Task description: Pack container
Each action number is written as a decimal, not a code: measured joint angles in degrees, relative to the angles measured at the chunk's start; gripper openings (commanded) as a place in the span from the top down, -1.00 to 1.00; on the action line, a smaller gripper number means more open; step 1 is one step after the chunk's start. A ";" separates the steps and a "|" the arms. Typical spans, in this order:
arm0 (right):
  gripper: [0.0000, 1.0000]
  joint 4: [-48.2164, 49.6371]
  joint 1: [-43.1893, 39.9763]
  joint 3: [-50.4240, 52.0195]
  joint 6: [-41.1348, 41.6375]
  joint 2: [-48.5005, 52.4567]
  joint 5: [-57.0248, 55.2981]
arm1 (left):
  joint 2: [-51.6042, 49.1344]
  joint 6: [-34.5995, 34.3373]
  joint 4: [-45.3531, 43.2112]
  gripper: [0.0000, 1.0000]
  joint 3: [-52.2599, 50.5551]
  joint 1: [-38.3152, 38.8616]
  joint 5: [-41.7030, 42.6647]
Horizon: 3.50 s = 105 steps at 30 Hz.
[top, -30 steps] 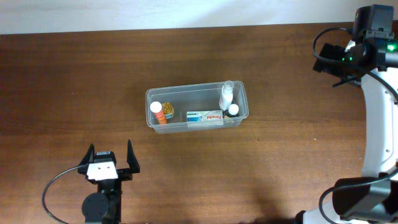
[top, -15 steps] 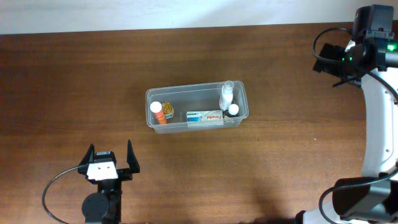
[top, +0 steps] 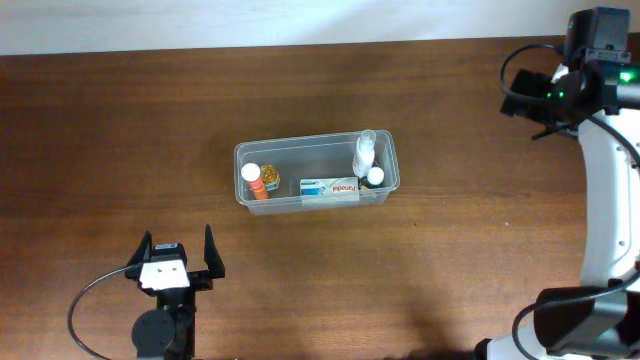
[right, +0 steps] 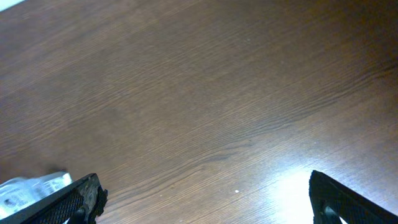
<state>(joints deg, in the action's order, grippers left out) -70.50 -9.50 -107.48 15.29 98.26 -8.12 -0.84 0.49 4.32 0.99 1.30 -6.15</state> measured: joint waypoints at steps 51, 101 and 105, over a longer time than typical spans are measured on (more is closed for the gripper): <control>-0.97 59.98 5.86 45.09 -6.25 -75.34 2.14 | 0.00 0.02 0.15 -0.99 0.00 0.00 0.04; -0.97 77.07 9.97 106.12 -10.75 -97.42 13.18 | 0.00 0.20 0.15 -0.99 0.00 0.00 0.20; -0.97 75.89 9.97 106.90 -10.78 -97.42 13.16 | 0.00 0.20 0.15 -0.99 0.00 0.00 0.20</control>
<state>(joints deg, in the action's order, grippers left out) 5.39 0.47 -0.58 4.51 0.84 5.04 -0.84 0.69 4.47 0.99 1.30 -5.96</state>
